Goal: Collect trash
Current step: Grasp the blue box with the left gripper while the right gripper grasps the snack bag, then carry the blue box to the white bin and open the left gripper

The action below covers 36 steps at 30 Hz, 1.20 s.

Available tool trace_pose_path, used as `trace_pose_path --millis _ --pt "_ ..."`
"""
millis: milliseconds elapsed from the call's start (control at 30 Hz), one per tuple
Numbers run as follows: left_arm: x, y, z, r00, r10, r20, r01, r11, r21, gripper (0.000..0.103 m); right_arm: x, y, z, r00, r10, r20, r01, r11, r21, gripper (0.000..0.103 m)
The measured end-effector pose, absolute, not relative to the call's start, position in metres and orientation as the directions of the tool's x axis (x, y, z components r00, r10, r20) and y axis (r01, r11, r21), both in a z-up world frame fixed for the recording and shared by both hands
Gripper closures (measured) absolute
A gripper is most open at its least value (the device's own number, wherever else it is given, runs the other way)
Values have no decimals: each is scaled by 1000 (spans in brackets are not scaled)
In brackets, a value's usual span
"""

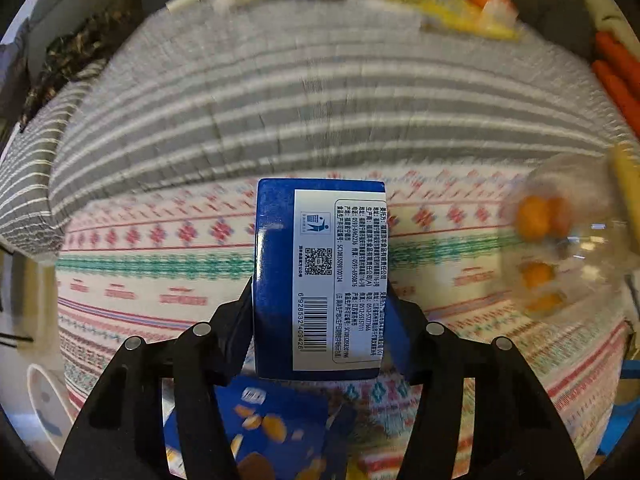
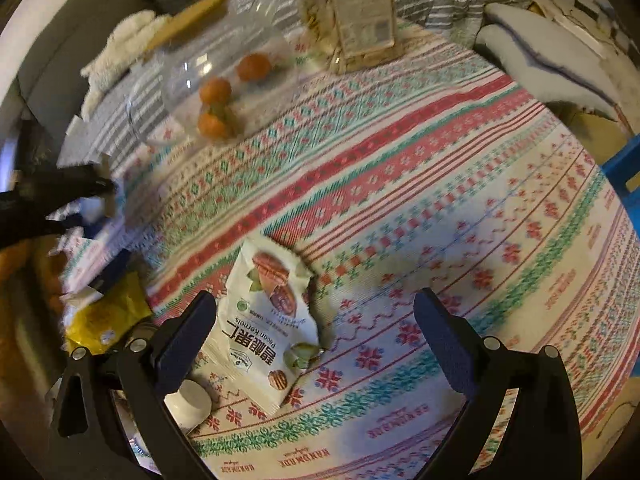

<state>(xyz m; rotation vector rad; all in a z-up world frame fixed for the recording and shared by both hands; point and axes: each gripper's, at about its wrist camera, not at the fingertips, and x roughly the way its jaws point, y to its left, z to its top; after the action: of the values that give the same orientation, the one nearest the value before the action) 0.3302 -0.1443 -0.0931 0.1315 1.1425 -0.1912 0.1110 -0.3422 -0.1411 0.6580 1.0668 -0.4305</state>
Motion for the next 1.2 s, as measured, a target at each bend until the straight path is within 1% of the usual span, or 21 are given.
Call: trace_pose_path --millis 233,267,333,367,400,433,467,500,533,633,667,700,800,967,1100,1200 --pt "269 -108 -25 559 -146 -816 237 971 -12 49 129 -313 -171 355 -72 -932 620 765 177 6" --pt "260 -107 -20 573 -152 -806 236 972 -16 49 130 -307 -171 371 -109 -922 608 779 153 7" --pt "246 -97 -11 599 -156 -785 234 972 -14 48 132 -300 -171 380 -132 -916 589 798 130 13" --pt "239 -97 -10 613 -154 -775 233 972 -9 48 131 -297 -170 399 -145 -906 576 808 124 26" --pt "229 -91 -7 627 -149 -765 231 973 0 48 131 -295 -168 413 -155 -897 563 818 117 44" --pt "226 -86 -5 638 -140 -757 228 974 12 48 130 -293 -166 434 -142 -890 542 830 132 50" --pt "221 -81 -2 646 -133 -751 226 974 22 48 129 -293 -166 442 -126 -888 532 834 147 67" --pt "212 -76 -2 655 -128 -745 223 974 30 48 127 -294 -166 450 -100 -887 522 835 171 71" --pt "211 -75 -1 659 -126 -741 220 975 30 48 124 -294 -165 456 -90 -886 520 834 183 72" --pt "194 -62 1 676 -131 -725 208 978 17 48 117 -296 -160 476 -37 -879 505 830 238 80" --pt "189 -58 1 679 -137 -722 205 979 7 48 118 -296 -160 484 -20 -875 499 828 257 86" --pt "184 -54 0 681 -142 -719 202 979 -2 48 117 -296 -157 494 -10 -869 495 825 272 88" --pt "171 -40 -2 688 -150 -710 185 982 -29 48 113 -295 -140 541 -25 -841 480 830 285 88" --pt "161 -11 -12 681 -161 -715 130 987 -99 48 103 -291 -110 635 5 -773 432 827 360 88" --pt "161 4 -16 683 -153 -714 102 988 -114 48 103 -283 -93 698 15 -716 378 841 387 88" --pt "162 13 -17 687 -144 -712 87 989 -116 48 104 -273 -86 719 11 -695 348 860 374 88"
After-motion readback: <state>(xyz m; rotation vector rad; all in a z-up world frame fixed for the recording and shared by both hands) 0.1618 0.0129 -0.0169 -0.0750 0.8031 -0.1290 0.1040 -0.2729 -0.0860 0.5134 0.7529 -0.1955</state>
